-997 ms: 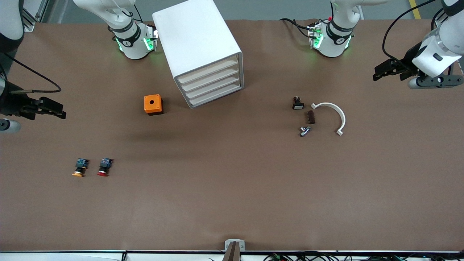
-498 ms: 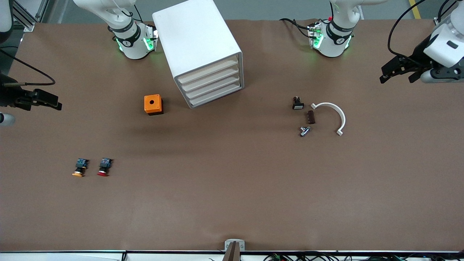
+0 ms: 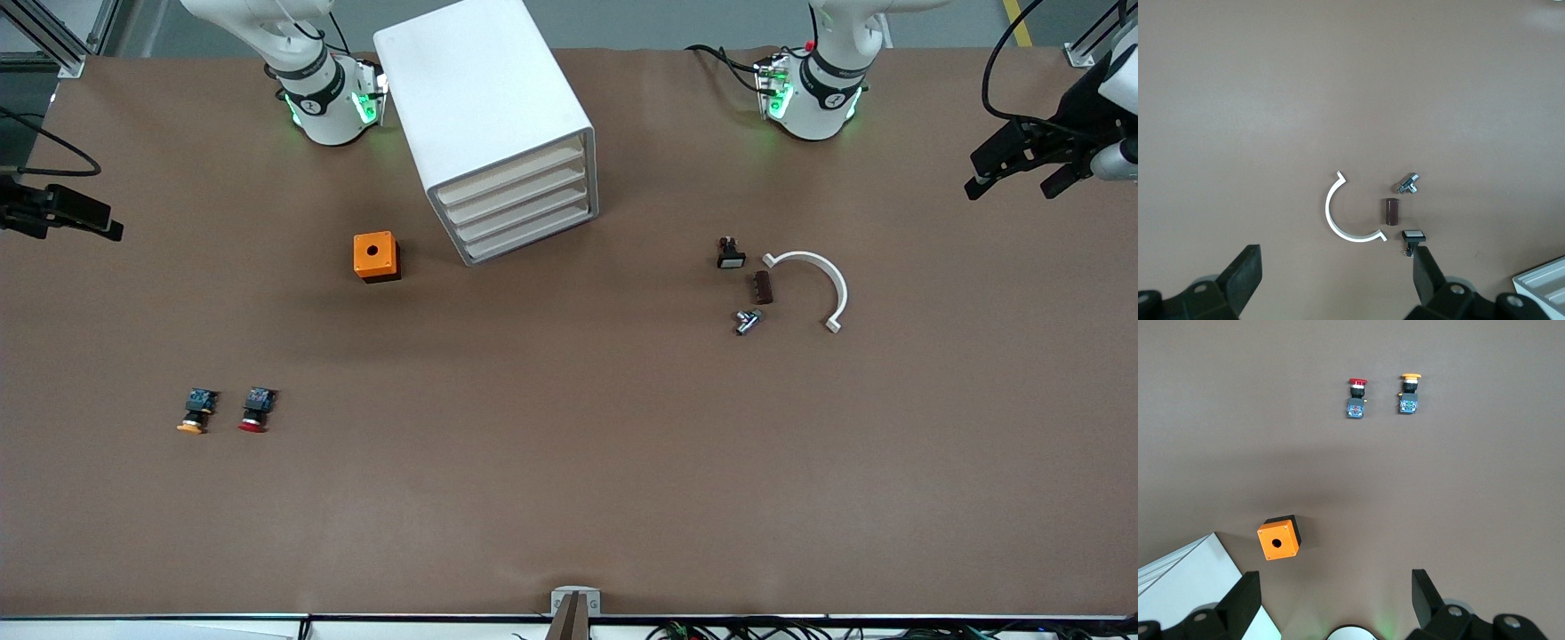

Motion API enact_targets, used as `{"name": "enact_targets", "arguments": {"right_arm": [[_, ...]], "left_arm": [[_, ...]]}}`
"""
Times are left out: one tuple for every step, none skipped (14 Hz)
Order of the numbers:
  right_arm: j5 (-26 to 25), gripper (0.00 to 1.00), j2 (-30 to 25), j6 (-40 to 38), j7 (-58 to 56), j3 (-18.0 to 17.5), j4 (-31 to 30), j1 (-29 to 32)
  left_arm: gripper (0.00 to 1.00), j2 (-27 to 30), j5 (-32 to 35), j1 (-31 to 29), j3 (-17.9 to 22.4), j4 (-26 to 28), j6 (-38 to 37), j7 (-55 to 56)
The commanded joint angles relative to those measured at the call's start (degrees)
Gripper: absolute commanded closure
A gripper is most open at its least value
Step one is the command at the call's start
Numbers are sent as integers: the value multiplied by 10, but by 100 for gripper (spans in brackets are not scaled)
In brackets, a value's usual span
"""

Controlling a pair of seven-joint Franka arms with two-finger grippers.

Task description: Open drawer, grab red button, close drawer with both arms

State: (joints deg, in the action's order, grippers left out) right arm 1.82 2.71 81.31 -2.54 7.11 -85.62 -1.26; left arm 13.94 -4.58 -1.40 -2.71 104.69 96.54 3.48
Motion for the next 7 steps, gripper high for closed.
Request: {"name": "enact_targets", "arguments": {"right_arm": [[-4,0,-32,29,-11,-9,-38,1],[-4,0,-45,44,-21,-8,-52,0],[-3,0,-51,48,-20,-7,-62,-1],[-2,0,-54,48,-20,-5,-65,-2],[-2,0,-56,48,-19,1,-67,-9],[-2,0,-62,49,-19,17,-74,-21],[-2,0,-70,53,-19,26,-82,-35]], "left_arm": [[0,-25,11,-1,-3,-26,-13,3],[0,-39,11,0,-6,-40,-14,6],[0,-50,12,3,-9,-48,-14,22],[0,-51,18,3,-16,-48,-14,31],[0,-52,19,2,-20,-48,-14,32],[0,-51,19,1,-21,-48,-14,32],[0,-51,19,2,-21,-49,-14,32]]}}
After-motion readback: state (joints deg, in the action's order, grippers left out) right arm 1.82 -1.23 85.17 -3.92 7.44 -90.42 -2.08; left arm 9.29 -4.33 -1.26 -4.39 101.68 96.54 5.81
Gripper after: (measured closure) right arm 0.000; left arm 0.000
